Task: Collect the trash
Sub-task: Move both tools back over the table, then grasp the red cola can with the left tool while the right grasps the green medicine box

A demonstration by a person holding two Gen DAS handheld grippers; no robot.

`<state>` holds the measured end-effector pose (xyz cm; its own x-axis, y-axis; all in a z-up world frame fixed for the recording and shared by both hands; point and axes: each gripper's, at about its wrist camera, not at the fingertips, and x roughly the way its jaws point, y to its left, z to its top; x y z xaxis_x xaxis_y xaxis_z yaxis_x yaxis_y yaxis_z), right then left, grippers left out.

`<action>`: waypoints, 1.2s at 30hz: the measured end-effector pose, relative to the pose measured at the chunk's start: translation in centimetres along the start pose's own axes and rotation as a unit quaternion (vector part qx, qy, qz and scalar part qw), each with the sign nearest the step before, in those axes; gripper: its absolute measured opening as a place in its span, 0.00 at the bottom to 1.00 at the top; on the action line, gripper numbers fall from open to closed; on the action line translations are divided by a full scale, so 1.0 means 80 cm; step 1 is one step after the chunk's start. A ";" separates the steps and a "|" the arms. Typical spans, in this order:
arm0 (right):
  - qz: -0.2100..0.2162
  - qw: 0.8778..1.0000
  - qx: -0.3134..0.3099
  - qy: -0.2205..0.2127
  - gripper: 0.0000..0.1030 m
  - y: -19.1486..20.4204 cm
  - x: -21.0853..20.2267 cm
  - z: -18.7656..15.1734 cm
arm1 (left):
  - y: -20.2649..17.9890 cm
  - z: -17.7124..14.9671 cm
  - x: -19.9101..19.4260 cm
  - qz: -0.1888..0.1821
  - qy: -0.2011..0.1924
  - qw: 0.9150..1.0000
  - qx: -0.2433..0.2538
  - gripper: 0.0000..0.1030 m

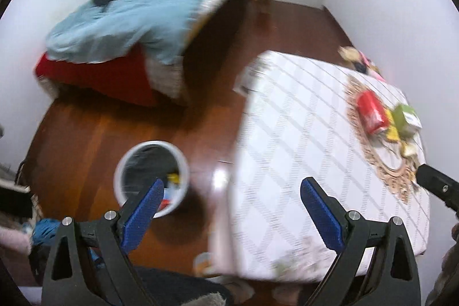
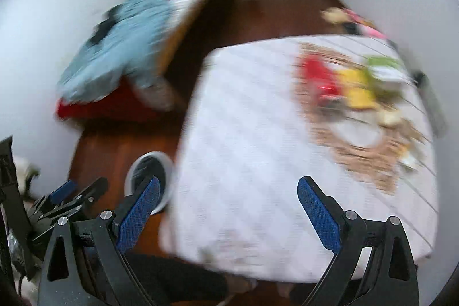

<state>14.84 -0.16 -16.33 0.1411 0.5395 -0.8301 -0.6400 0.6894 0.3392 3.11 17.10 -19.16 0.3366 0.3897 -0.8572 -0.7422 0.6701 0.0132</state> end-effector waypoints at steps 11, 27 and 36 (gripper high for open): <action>-0.109 0.982 0.154 0.016 0.95 -0.282 0.063 0.126 | -0.239 0.093 0.120 -0.086 0.088 0.991 0.058 0.95; -0.136 0.980 0.105 0.102 0.95 -0.349 0.179 0.239 | -0.339 0.156 0.274 -0.122 0.186 0.974 0.050 0.58; -0.156 0.975 0.079 0.138 0.96 -0.346 0.235 0.244 | -0.300 0.150 0.272 -0.109 0.170 0.977 0.067 0.62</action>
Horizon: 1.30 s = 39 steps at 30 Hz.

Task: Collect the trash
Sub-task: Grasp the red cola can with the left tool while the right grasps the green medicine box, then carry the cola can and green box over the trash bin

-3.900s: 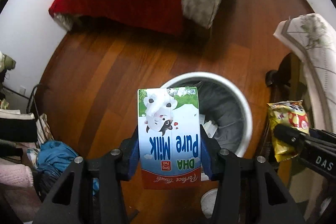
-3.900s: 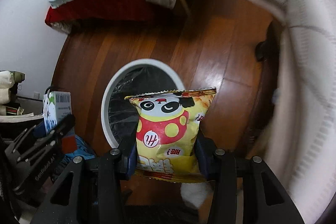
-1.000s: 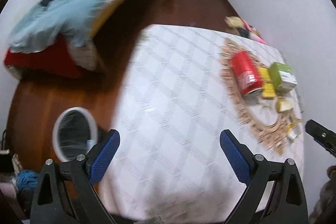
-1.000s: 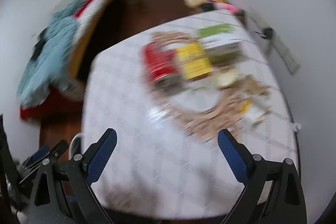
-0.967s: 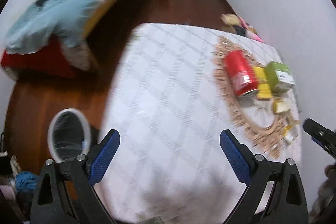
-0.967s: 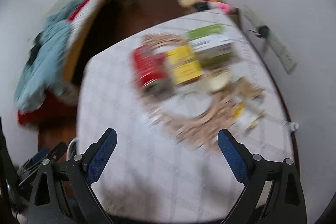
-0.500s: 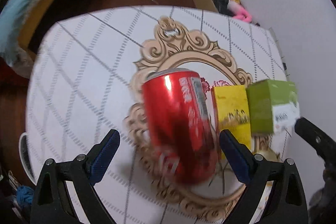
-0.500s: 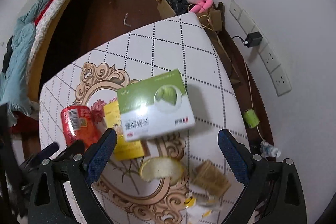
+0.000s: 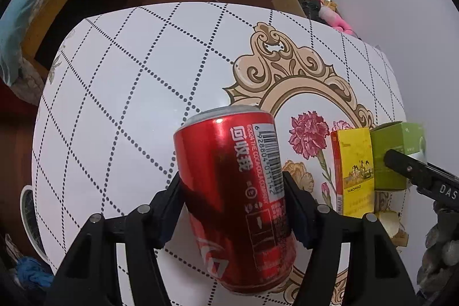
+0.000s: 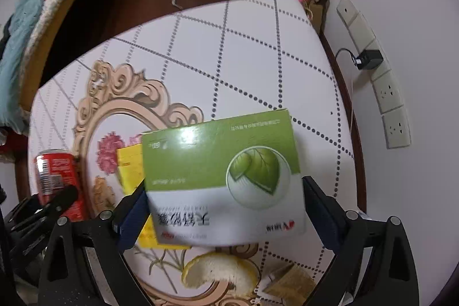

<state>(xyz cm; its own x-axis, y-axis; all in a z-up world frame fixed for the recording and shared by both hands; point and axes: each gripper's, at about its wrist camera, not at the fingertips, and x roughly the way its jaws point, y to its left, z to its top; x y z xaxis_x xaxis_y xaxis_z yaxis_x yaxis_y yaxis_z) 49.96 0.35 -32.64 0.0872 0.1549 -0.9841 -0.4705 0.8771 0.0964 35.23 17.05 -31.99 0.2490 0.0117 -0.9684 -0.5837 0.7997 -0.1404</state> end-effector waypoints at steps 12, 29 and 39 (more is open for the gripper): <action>-0.010 1.000 -0.004 -0.017 0.91 0.005 0.007 -0.003 | -0.031 0.002 0.007 0.057 -0.024 0.997 0.056 0.59; 0.005 0.993 -0.024 -0.119 0.90 0.018 -0.094 -0.053 | -0.039 -0.033 -0.093 0.087 -0.138 0.983 0.089 0.59; 0.057 0.981 -0.052 -0.179 0.90 0.082 -0.195 -0.149 | 0.007 -0.101 -0.212 0.067 -0.206 0.973 0.080 0.59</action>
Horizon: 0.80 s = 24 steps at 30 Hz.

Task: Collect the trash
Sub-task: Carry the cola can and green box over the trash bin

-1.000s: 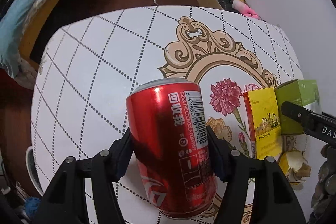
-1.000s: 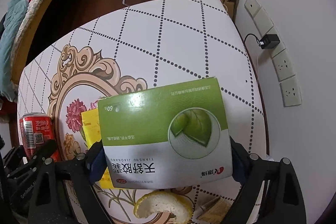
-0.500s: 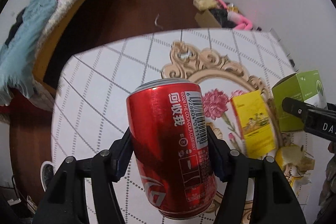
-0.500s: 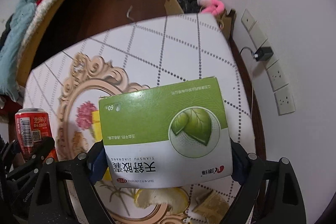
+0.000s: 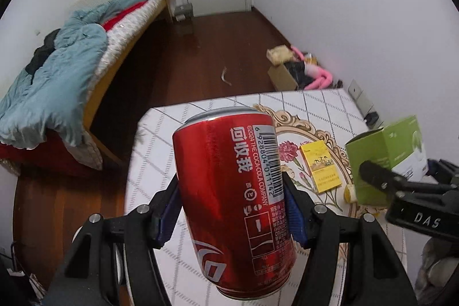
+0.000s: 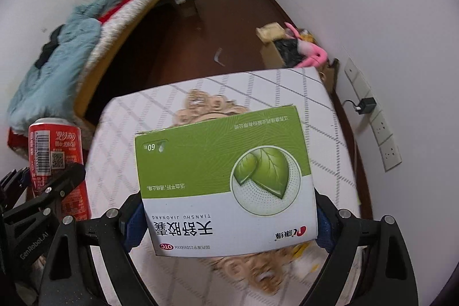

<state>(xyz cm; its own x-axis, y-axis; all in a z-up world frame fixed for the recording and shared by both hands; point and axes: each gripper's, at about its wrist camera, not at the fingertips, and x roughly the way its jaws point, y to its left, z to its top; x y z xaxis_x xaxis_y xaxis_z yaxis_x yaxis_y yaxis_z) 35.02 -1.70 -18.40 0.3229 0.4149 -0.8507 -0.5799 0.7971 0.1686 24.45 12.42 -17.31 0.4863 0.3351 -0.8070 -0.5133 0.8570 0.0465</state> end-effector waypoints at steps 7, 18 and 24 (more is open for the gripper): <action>0.046 0.999 -0.021 -0.018 0.90 0.096 -0.059 -0.041 | 0.086 -0.032 -0.081 0.006 -0.034 0.999 -0.030 0.59; 0.126 0.986 -0.097 0.055 0.90 0.348 0.001 -0.129 | 0.315 -0.151 -0.116 0.095 0.001 0.990 -0.108 0.59; 0.156 0.969 -0.143 0.127 0.90 0.493 0.094 -0.203 | 0.441 -0.231 -0.064 0.115 0.061 0.976 -0.174 0.59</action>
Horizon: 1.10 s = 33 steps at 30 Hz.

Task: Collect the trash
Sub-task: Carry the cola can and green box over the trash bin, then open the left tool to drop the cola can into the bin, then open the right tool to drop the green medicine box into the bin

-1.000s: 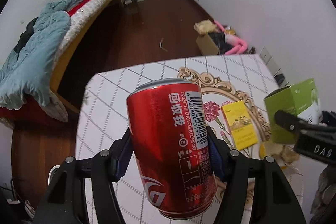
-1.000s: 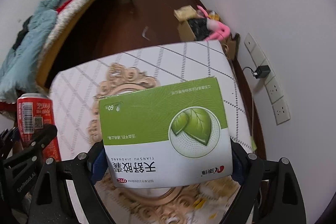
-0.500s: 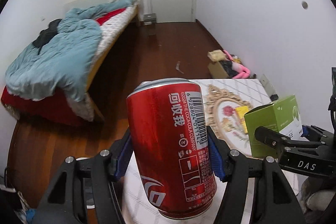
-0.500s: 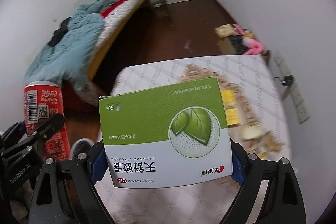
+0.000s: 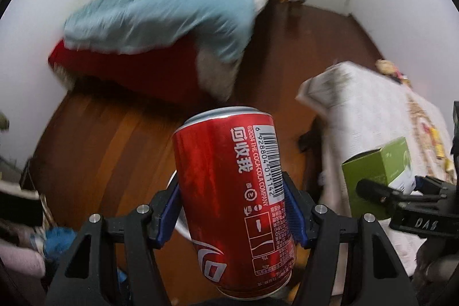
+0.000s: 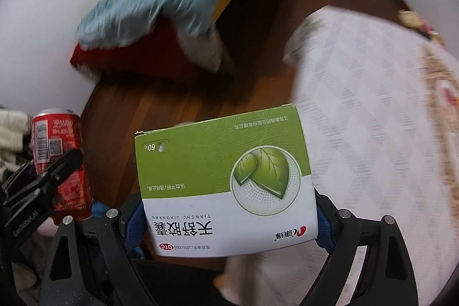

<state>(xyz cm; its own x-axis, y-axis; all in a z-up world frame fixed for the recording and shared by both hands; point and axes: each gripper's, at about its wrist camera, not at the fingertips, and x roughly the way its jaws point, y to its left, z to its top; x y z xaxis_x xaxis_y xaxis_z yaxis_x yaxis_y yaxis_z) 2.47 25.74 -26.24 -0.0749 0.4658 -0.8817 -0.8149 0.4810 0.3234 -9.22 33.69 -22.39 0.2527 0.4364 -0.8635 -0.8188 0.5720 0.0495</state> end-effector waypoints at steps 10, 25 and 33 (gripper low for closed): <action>0.003 0.995 0.001 0.104 0.90 0.061 0.227 0.002 | 0.080 -0.017 0.168 -0.004 0.089 0.996 -0.025 0.61; 0.028 0.985 -0.011 0.171 1.00 0.076 0.322 0.009 | 0.152 -0.045 0.223 0.028 0.114 0.988 -0.098 0.94; -0.041 0.984 -0.066 0.158 1.00 0.089 0.306 0.002 | 0.160 -0.066 0.212 0.070 0.128 0.984 -0.098 0.94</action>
<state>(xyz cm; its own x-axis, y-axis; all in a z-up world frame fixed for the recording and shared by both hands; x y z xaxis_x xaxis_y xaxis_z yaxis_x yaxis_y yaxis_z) -5.11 40.71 -45.47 -0.1638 0.1640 -0.9728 -0.8916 0.3974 0.2171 -18.13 44.73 -39.10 0.0125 0.2967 -0.9549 -0.9267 0.3621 0.1004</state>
